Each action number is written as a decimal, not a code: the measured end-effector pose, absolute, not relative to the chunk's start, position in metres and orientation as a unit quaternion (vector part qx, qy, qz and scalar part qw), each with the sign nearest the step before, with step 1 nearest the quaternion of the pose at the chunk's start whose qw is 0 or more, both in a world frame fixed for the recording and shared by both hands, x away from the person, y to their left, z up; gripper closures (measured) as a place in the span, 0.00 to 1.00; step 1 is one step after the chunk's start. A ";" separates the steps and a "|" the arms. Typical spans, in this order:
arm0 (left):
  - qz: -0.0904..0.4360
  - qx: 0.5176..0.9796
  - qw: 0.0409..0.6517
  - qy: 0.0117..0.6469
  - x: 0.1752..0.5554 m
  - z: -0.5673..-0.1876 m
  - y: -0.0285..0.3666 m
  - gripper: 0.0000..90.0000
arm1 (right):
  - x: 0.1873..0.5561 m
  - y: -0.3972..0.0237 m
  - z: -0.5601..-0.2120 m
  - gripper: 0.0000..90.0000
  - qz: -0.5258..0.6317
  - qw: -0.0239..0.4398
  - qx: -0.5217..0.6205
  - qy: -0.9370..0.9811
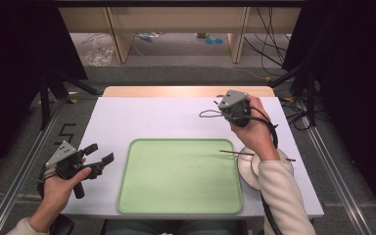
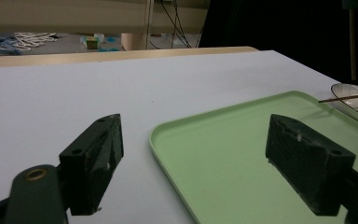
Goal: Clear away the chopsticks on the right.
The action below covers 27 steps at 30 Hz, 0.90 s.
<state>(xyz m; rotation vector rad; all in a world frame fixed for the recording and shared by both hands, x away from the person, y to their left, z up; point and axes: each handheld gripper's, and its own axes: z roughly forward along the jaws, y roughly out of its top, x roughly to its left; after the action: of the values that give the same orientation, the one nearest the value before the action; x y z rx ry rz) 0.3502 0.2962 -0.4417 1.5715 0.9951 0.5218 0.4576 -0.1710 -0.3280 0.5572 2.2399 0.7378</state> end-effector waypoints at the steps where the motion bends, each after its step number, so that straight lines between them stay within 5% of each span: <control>1: 0.222 0.669 0.569 0.424 0.350 -0.442 0.296 0.21 | 0.457 -0.172 -0.327 0.97 0.302 0.349 0.221 0.859; 14: 0.222 0.668 0.568 0.427 0.350 -0.442 0.297 0.21 | 0.446 -0.177 -0.303 0.97 0.454 0.312 0.312 0.774; 27: 0.221 0.669 0.568 0.426 0.350 -0.441 0.297 0.21 | 0.446 -0.158 -0.315 0.97 0.464 0.176 0.460 0.736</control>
<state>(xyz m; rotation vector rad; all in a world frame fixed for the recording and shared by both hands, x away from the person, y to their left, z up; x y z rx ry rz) 0.3496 0.2968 -0.4412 1.5706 1.0015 0.5200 0.4464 -0.1581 -0.3147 1.3031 2.0853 1.3148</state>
